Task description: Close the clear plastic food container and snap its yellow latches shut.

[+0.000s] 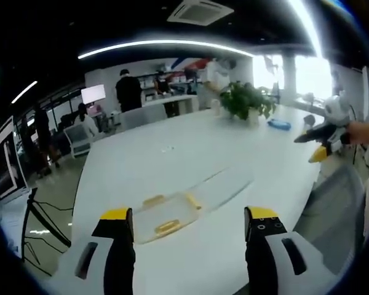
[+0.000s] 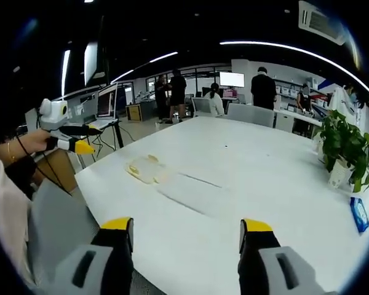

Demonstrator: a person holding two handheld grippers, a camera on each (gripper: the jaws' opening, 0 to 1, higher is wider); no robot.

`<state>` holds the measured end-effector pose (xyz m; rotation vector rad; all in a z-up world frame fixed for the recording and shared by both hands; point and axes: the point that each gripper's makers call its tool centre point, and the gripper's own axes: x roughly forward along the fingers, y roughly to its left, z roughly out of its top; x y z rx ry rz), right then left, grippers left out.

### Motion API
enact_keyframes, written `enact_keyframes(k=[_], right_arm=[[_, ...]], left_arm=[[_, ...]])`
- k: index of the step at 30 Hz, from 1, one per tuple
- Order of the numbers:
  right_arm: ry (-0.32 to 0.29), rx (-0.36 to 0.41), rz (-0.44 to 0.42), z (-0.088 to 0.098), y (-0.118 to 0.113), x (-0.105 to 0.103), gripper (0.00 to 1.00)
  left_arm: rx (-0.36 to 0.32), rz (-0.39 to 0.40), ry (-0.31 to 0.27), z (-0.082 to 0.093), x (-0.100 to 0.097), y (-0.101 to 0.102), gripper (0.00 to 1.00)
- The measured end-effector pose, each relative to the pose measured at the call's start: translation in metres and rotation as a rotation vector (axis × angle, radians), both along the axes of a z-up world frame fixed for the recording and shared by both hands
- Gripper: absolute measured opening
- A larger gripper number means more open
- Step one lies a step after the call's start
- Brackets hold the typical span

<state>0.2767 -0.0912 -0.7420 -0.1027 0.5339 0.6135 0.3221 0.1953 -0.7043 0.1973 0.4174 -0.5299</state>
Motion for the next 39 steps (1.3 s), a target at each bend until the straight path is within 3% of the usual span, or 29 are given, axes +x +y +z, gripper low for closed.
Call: enact_keyframes(k=[39], right_arm=[[0.015,-0.069,0.095,-0.01,0.018,0.004,0.67]], left_arm=[[0.028,0.006,0.024,-0.012,0.002,0.013,0.67]])
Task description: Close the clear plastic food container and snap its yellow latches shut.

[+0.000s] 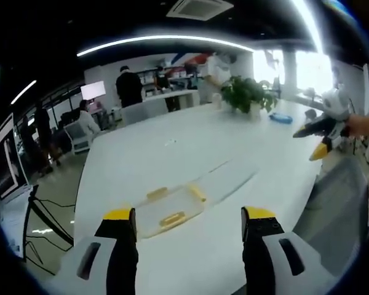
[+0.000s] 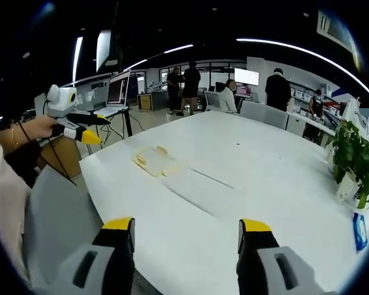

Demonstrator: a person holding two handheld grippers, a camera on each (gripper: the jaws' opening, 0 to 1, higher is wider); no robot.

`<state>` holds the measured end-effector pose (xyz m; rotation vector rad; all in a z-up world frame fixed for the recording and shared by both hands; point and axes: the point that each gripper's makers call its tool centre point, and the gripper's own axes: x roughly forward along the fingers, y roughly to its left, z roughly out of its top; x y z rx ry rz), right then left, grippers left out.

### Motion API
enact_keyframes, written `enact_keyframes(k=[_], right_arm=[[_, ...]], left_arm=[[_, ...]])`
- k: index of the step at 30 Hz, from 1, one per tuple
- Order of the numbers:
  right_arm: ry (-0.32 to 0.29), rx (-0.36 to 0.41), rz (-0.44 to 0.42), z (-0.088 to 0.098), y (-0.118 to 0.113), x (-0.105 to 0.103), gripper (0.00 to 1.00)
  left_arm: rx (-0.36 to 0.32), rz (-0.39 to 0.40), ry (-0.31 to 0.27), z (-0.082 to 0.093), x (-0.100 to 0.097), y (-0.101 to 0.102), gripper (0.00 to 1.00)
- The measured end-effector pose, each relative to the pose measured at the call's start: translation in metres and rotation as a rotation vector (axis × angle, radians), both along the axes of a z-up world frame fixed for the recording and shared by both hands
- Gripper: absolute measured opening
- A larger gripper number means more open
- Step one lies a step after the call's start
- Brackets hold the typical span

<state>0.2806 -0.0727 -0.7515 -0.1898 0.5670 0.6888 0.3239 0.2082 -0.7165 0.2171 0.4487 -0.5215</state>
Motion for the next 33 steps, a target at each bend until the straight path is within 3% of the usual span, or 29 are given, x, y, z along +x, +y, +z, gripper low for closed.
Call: enact_keyframes(k=[24,33], right_arm=[[0.019,-0.028,0.058,-0.004,0.017,0.011,0.66],[0.04,0.018,0.057,-0.004,0.034,0.022,0.66]], left_arm=[[0.005,0.006,0.025,-0.014,0.008,0.019,0.67],[-0.004,0.026,0.059,-0.028,0.011,0.027,0.67]])
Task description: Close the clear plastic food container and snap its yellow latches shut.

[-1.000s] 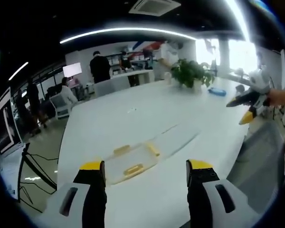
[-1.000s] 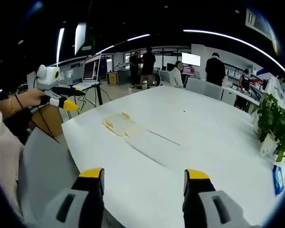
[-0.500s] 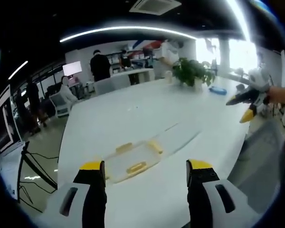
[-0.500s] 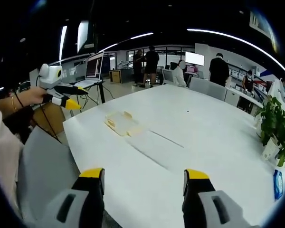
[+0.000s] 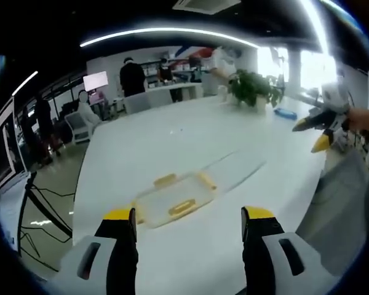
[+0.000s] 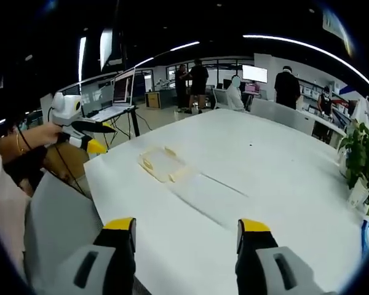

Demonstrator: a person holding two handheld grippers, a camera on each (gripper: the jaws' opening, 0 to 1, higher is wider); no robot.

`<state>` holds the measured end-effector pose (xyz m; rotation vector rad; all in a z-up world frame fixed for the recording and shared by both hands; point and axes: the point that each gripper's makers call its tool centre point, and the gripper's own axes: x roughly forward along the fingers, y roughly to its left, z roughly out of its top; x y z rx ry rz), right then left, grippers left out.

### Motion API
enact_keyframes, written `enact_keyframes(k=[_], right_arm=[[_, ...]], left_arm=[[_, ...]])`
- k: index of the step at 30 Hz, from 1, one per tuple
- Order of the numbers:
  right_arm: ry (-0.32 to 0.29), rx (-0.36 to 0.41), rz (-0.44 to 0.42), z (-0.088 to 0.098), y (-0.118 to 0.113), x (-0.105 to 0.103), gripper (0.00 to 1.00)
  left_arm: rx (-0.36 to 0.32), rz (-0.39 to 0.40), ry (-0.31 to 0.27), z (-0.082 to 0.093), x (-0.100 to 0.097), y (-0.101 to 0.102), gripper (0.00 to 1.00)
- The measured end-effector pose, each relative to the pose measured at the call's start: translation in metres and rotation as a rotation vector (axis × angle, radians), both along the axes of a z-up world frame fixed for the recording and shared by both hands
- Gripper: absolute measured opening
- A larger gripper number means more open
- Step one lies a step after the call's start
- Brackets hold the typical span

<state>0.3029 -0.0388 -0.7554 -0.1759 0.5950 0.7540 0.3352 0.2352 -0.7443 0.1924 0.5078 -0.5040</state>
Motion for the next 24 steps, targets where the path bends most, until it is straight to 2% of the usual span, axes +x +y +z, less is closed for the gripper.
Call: enact_keyframes(k=[6,16,24], right_arm=[[0.013,-0.023,0.022,-0.006,0.009,0.007,0.65],[0.034,-0.017,0.052,-0.01,0.027,0.022,0.65],[0.037,-0.034,0.103,-0.012,0.046,0.037,0.65]], left_arm=[[-0.008,0.005,0.003,-0.002,0.009,0.005,0.67],[-0.031,-0.008,0.014,-0.009,0.027,0.007,0.67],[-0.016,-0.029,0.026,-0.016,0.039,0.009,0.68]])
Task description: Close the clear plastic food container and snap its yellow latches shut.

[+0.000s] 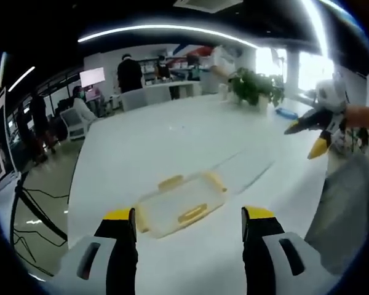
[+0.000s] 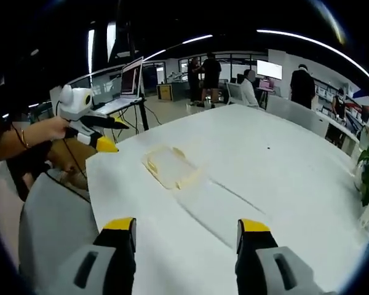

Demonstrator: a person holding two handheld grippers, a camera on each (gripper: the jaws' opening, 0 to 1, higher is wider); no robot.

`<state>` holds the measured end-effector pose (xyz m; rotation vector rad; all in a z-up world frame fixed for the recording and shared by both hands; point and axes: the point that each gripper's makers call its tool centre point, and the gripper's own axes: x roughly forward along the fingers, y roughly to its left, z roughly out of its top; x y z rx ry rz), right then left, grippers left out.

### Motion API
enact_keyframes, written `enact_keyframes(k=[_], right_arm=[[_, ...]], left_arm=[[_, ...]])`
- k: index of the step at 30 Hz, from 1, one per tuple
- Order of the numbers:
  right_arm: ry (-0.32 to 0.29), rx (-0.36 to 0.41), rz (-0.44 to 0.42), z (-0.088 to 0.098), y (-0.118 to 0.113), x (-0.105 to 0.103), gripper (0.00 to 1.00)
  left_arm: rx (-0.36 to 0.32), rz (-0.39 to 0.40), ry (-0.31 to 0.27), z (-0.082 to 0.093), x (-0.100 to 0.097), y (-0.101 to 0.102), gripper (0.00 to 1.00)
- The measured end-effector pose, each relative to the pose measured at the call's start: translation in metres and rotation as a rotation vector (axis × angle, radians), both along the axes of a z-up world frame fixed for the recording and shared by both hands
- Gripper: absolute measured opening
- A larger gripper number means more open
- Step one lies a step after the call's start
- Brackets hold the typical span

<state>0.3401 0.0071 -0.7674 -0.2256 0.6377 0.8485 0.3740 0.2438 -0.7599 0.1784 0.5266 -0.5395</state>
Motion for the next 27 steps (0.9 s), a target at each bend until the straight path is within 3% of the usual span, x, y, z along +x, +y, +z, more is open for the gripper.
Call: enact_keyframes(k=[15,27], right_arm=[[-0.011,0.002,0.108,0.0,0.048,0.031,0.65],[-0.018,-0.017,0.206,-0.006,0.081,0.054,0.65]], left_arm=[[0.014,-0.035,0.029,-0.009,0.018,0.007,0.68],[0.086,-0.119,0.057,-0.023,0.035,0.016,0.68]])
